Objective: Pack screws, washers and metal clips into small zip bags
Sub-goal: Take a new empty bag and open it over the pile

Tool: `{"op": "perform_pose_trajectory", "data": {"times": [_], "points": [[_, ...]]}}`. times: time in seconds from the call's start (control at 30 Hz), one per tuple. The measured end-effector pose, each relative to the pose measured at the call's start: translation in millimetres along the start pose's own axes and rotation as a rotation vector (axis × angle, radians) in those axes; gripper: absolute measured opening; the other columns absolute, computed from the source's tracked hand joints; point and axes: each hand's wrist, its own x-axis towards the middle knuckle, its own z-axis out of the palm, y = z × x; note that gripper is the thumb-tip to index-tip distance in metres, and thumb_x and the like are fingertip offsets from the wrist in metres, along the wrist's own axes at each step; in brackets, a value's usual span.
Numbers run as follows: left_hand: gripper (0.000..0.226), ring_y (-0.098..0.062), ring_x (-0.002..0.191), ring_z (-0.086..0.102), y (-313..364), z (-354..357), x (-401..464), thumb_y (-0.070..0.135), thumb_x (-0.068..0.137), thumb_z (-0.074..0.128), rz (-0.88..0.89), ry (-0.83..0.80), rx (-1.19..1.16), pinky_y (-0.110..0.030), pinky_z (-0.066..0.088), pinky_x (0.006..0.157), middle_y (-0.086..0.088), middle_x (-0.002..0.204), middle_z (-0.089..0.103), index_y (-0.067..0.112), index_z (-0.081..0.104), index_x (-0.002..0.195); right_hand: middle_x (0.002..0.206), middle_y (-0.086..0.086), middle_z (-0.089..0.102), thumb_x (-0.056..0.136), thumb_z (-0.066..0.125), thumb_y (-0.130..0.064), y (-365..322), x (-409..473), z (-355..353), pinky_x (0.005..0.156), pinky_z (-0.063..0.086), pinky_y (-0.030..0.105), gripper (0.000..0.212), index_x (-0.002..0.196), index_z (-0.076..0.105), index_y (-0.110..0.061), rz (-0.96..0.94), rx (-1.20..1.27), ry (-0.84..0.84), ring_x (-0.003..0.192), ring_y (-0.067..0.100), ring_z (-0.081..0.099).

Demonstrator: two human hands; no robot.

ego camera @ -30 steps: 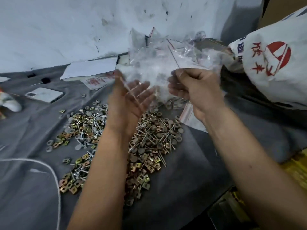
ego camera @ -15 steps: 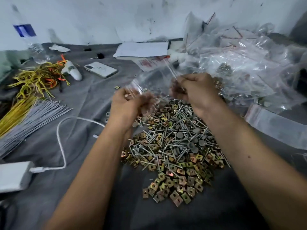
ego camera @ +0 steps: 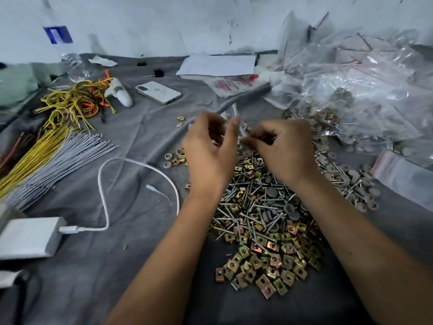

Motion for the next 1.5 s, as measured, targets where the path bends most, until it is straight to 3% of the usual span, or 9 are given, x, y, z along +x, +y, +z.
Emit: {"op": "perform_pose_trajectory", "data": {"times": [0.27,0.4,0.57,0.67,0.87,1.03,1.27,1.37,1.5], "points": [[0.018,-0.014,0.055,0.068,-6.4,2.0,-0.7,0.011,0.102,0.064,-0.43,-0.23,-0.384,-0.024,0.053,0.049,-0.009,0.07,0.07,0.004,0.067,0.086,0.063,-0.007,0.063,0.078,0.088,-0.018,1.7,1.1,0.5,0.051,0.041,0.021,0.025,0.067,0.065,-0.017,-0.143,-0.093,0.011,0.055,0.005,0.056],[0.021,-0.017,0.056,0.067,-6.6,-2.3,1.4,0.009,0.1,0.065,-0.476,-0.281,-0.436,-0.025,0.054,0.05,-0.014,0.069,0.068,-0.004,0.067,0.085,0.064,-0.014,0.054,0.074,0.088,-0.012,0.8,0.9,0.9,0.053,0.038,0.017,0.033,0.068,0.057,-0.023,-0.217,-0.113,-0.036,0.056,0.001,0.051],[0.024,-0.026,0.066,0.068,-5.2,-5.9,3.6,-0.004,0.101,0.051,-0.545,-0.304,-0.53,-0.035,0.061,0.054,-0.021,0.083,0.072,-0.005,0.068,0.083,0.06,-0.006,0.054,0.078,0.087,-0.032,1.7,1.7,1.9,0.052,0.038,0.026,0.039,0.065,0.055,-0.014,-0.208,-0.079,-0.04,0.054,0.012,0.05],[0.025,-0.03,0.066,0.07,-7.5,-6.7,4.1,0.002,0.102,0.058,-0.535,-0.268,-0.463,-0.022,0.05,0.042,-0.024,0.085,0.074,-0.001,0.071,0.081,0.074,-0.006,0.065,0.084,0.08,-0.038,0.0,2.4,1.1,0.062,0.048,0.026,0.027,0.078,0.069,-0.014,-0.215,-0.108,-0.1,0.066,0.011,0.059],[0.019,-0.012,0.049,0.063,-9.4,-6.0,2.8,0.01,0.094,0.074,-0.435,-0.216,-0.312,-0.019,0.045,0.039,-0.007,0.063,0.072,0.003,0.076,0.076,0.086,-0.005,0.07,0.084,0.08,-0.037,-2.7,1.7,2.6,0.071,0.053,0.028,0.026,0.093,0.075,-0.014,-0.194,-0.094,-0.121,0.076,0.009,0.064],[0.03,-0.024,0.054,0.057,-9.7,-4.0,0.4,0.022,0.088,0.083,-0.408,-0.206,-0.23,-0.038,0.049,0.049,-0.017,0.064,0.069,0.008,0.068,0.066,0.082,-0.003,0.072,0.086,0.077,-0.033,-4.2,1.1,1.3,0.068,0.053,0.035,0.019,0.089,0.078,-0.014,-0.184,-0.101,-0.222,0.072,0.01,0.064],[0.03,-0.009,0.044,0.057,-8.8,-5.1,2.0,0.016,0.098,0.071,-0.388,-0.268,-0.454,-0.017,0.042,0.042,-0.006,0.057,0.065,0.005,0.066,0.07,0.068,-0.005,0.071,0.099,0.066,-0.024,-0.7,1.4,-2.0,0.058,0.05,0.033,0.022,0.082,0.079,-0.018,-0.084,0.115,-0.241,0.062,0.013,0.065],[0.025,-0.006,0.053,0.058,-10.0,-4.9,2.9,0.011,0.103,0.061,-0.381,-0.334,-0.501,-0.016,0.046,0.05,0.0,0.063,0.068,0.006,0.07,0.08,0.067,0.006,0.069,0.1,0.062,-0.024,3.0,2.7,-3.3,0.059,0.051,0.045,0.028,0.082,0.077,-0.01,-0.023,0.187,-0.223,0.062,0.026,0.064],[0.026,-0.007,0.06,0.06,-11.2,-3.8,2.2,0.001,0.105,0.053,-0.382,-0.396,-0.521,-0.018,0.05,0.057,0.0,0.069,0.07,0.005,0.07,0.087,0.064,0.006,0.065,0.101,0.062,-0.019,5.5,3.2,-3.5,0.056,0.047,0.044,0.026,0.082,0.075,-0.008,0.003,0.145,-0.214,0.059,0.026,0.058]]}}
